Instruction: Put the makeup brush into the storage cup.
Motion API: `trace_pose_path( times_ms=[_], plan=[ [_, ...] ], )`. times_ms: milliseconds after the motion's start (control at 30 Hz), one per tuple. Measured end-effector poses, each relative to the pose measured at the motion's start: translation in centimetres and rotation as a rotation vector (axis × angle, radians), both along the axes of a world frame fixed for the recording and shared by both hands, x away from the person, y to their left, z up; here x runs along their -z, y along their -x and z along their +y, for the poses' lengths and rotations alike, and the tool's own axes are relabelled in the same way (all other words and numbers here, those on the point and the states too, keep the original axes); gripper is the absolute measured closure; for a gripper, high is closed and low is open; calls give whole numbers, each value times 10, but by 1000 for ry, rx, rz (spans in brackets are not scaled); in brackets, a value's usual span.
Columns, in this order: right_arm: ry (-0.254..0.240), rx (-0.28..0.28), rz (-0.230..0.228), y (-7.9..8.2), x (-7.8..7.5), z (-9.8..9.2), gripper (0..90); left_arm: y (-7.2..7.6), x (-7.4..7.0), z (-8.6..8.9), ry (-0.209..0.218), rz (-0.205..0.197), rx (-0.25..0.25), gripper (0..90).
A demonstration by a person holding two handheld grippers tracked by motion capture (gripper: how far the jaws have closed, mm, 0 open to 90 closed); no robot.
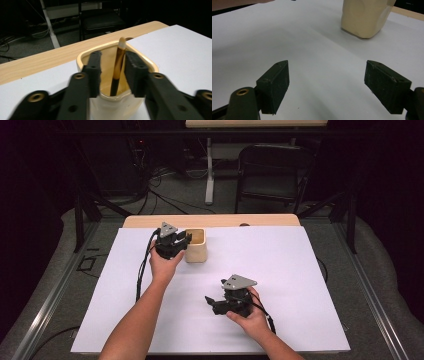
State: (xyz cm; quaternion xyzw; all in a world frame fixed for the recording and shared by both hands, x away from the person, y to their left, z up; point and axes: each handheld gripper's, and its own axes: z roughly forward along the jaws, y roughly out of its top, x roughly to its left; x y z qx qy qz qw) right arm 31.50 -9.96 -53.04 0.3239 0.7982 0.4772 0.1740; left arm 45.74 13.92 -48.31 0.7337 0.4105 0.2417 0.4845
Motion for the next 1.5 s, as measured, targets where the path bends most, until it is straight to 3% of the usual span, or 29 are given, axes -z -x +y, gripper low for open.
trace_pose_path(
  times_ms=[167, 300, 367, 600, 800, 833, 1167, 1333, 1500],
  plan=[
    [-1, 1, 2, 0, 0, 0, 196, -1, 0, 1, 16, -6, 0, 492],
    [0, 0, 2, 0, 0, 0, 196, -2, 0, 2, 58, 6, 14, 401],
    [-1, -1, 1, 0, 0, 0, 196, -1, 0, 2, 49, 4, 18, 368],
    [0, 0, 1, 0, 0, 0, 196, 0, -1, 1, 44, 7, 19, 339],
    [1, -1, 1, 0, 0, 1, 197, 3, -5, 3, 36, 3, 14, 365],
    [2, -1, 2, 0, 0, 1, 196, 3, -6, 2, 30, 4, -7, 374],
    [3, -3, 6, 0, 0, 1, 196, 8, -9, 6, 50, 2, 21, 380],
    [4, -3, 5, 1, 1, 2, 196, 9, -9, 7, 28, 5, 24, 385],
    [8, -5, 3, 1, 1, 2, 196, 11, -8, 8, 41, 12, 27, 379]
  ],
)
